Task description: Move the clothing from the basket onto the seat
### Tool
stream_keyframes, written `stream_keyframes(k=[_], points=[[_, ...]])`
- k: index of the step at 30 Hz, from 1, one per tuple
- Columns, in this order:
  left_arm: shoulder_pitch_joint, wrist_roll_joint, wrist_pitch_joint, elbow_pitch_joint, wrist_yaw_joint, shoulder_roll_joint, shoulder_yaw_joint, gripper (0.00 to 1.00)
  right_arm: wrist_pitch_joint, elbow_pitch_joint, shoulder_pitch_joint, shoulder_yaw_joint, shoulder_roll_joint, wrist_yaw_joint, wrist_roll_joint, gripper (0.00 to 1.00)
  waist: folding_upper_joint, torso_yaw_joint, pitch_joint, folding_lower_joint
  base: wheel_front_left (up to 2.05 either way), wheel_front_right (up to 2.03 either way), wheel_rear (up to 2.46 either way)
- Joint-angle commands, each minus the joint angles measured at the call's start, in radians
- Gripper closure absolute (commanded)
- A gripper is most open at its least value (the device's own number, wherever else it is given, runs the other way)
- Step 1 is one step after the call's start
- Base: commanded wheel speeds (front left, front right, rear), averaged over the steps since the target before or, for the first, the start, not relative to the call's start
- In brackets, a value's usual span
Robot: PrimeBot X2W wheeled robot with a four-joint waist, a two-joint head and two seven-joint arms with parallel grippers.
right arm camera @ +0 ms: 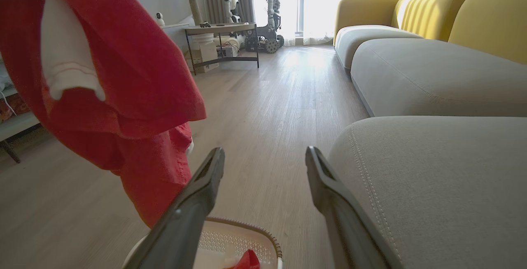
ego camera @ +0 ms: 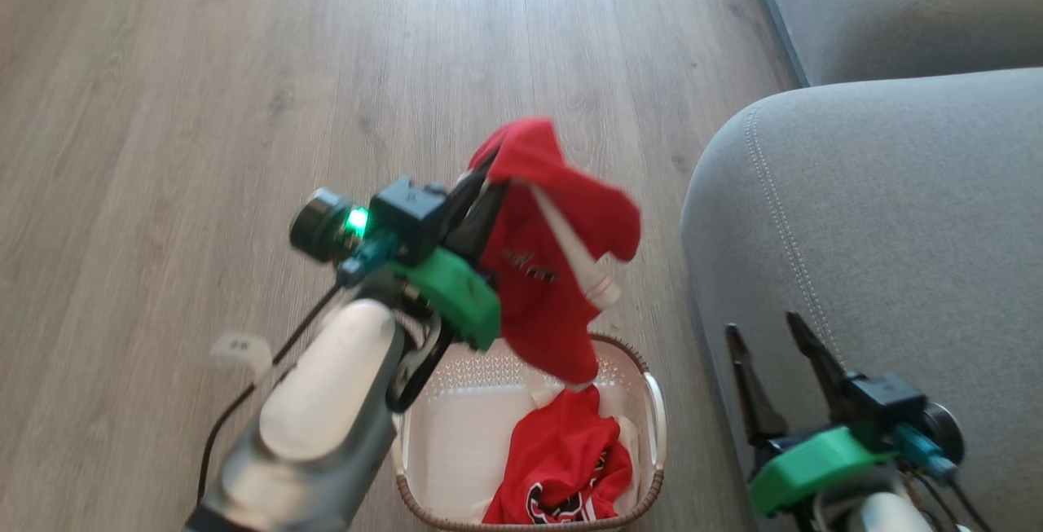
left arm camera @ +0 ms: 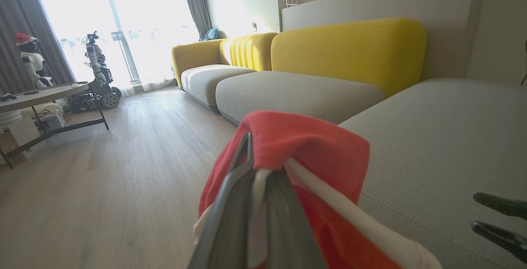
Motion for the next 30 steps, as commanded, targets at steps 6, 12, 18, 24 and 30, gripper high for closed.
stream_keyframes(k=[6, 12, 18, 24, 30], points=[[-0.155, -0.038, 0.004, -0.066, 0.031, 0.008, -0.010, 1.00, -0.006, 0.004, -0.122, 0.126, 0.000, 0.007, -0.017, 0.00, 0.0000, 0.003, 0.012, 0.0001, 0.00, 0.00, 0.00], [-0.206, -0.084, 0.006, -0.073, 0.064, 0.007, -0.068, 1.00, -0.006, 0.057, -0.197, 0.251, 0.000, 0.007, -0.016, 0.00, 0.0000, 0.008, 0.015, 0.0001, 0.00, 0.00, 0.00], [-0.232, -0.116, 0.000, -0.085, 0.092, 0.007, -0.116, 1.00, -0.006, 0.119, -0.279, 0.281, 0.000, 0.007, -0.044, 0.00, 0.0000, 0.021, 0.014, 0.0001, 0.00, 0.00, 0.00], [-0.244, -0.133, -0.001, -0.095, 0.110, 0.007, -0.152, 1.00, -0.006, 0.137, -0.332, 0.307, 0.000, 0.007, -0.063, 0.00, 0.0000, 0.040, 0.011, 0.0001, 0.00, 0.00, 0.00], [-0.233, -0.144, 0.000, -0.096, 0.123, 0.007, -0.173, 1.00, -0.006, 0.114, -0.350, 0.322, 0.000, 0.007, -0.070, 0.00, 0.0000, 0.048, 0.008, 0.0001, 0.00, 0.00, 0.00]])
